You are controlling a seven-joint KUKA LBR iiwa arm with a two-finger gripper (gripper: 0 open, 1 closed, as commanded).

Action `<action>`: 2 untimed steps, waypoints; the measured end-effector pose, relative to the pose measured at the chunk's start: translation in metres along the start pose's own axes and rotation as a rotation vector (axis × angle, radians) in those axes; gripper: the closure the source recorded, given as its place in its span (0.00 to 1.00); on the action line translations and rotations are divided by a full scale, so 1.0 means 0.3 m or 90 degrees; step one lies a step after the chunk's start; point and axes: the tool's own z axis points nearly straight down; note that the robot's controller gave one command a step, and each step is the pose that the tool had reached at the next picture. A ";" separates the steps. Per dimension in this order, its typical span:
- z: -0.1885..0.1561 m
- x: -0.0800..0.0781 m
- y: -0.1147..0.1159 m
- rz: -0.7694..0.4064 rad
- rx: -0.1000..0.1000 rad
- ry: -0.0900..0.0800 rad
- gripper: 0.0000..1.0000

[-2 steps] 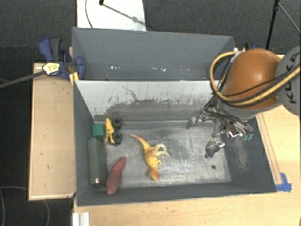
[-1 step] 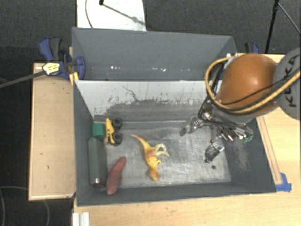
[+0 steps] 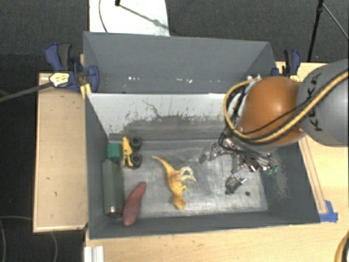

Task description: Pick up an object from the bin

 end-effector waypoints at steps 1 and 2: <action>0.229 -0.104 0.092 -0.090 -0.002 0.002 1.00; 0.234 -0.100 0.092 -0.091 -0.003 0.004 0.00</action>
Offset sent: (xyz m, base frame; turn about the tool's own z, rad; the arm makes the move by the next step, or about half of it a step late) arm 0.0000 0.0000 0.0000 0.0000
